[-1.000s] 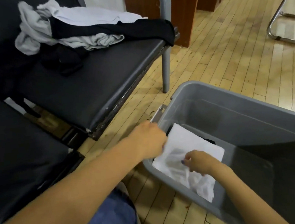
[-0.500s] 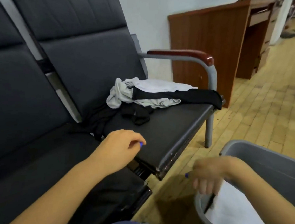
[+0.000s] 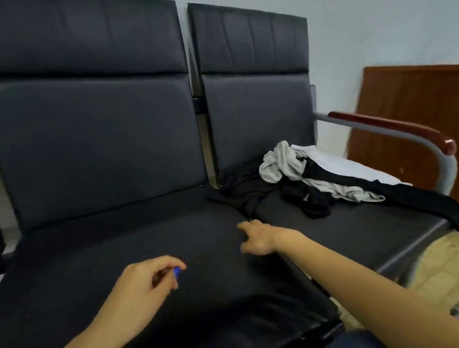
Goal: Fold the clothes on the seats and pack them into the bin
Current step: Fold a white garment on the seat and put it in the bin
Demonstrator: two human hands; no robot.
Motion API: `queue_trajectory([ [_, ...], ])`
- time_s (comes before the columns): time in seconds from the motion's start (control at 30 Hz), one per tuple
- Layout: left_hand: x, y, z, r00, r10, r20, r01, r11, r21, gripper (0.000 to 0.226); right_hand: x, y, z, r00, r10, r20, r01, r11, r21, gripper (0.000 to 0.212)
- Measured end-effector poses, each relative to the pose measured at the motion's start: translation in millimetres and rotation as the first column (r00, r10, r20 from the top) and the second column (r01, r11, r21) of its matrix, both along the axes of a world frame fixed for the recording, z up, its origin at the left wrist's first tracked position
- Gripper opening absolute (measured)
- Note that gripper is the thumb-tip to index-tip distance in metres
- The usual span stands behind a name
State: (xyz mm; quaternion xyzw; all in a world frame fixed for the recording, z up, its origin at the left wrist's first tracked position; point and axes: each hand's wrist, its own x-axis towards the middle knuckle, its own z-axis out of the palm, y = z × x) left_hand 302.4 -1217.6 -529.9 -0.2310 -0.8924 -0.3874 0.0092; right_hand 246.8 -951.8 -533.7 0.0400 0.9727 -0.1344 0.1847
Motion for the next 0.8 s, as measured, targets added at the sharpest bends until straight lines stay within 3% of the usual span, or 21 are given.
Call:
queue_trajectory([
  [0.03,-2,-11,-12,1.0,-0.003,0.0,0.003,1.0,-0.026,0.028,-10,-4,-7,1.0,-0.008,-0.011,0.008,0.999,0.045,0.068],
  [0.1,-4,-26,-37,0.998,-0.056,0.003,0.055,0.971,-0.235,0.014,-23,-3,-19,0.998,-0.034,-0.057,0.041,0.992,0.12,0.066],
  [0.17,-12,-34,-54,0.996,-0.089,0.024,0.091,0.9,-0.426,0.055,-31,9,-24,0.986,-0.098,-0.137,0.112,0.988,0.103,0.064],
  [0.3,-23,-15,-76,0.992,-0.101,0.069,0.123,0.805,-0.581,0.133,-41,60,-29,0.891,-0.304,-0.338,0.31,0.95,-0.04,0.061],
  [0.37,-23,-3,-79,0.981,-0.068,0.182,0.171,0.746,-0.643,0.145,-41,90,-24,0.835,-0.38,-0.399,0.38,0.921,-0.082,0.061],
  [0.47,-25,7,-83,0.979,-0.044,0.197,0.165,0.733,-0.66,0.126,-44,135,-12,0.816,-0.402,-0.416,0.432,0.902,-0.024,0.062],
  [0.57,-33,22,-82,0.98,0.002,0.197,0.137,0.71,-0.691,0.063,-51,163,0,0.767,-0.468,-0.439,0.514,0.858,-0.016,0.06],
  [0.67,-43,41,-81,0.984,0.033,0.177,0.108,0.68,-0.725,0.059,-66,189,8,0.662,-0.487,-0.569,0.581,0.814,-0.021,0.069],
  [0.73,-48,46,-84,0.984,0.053,0.172,0.09,0.684,-0.724,0.062,-82,200,11,0.587,-0.565,-0.581,0.538,0.807,-0.241,0.088],
  [0.8,-48,48,-84,0.985,0.074,0.156,0.063,0.686,-0.725,0.063,-100,209,10,0.534,-0.697,-0.478,0.477,0.715,-0.511,0.095],
])
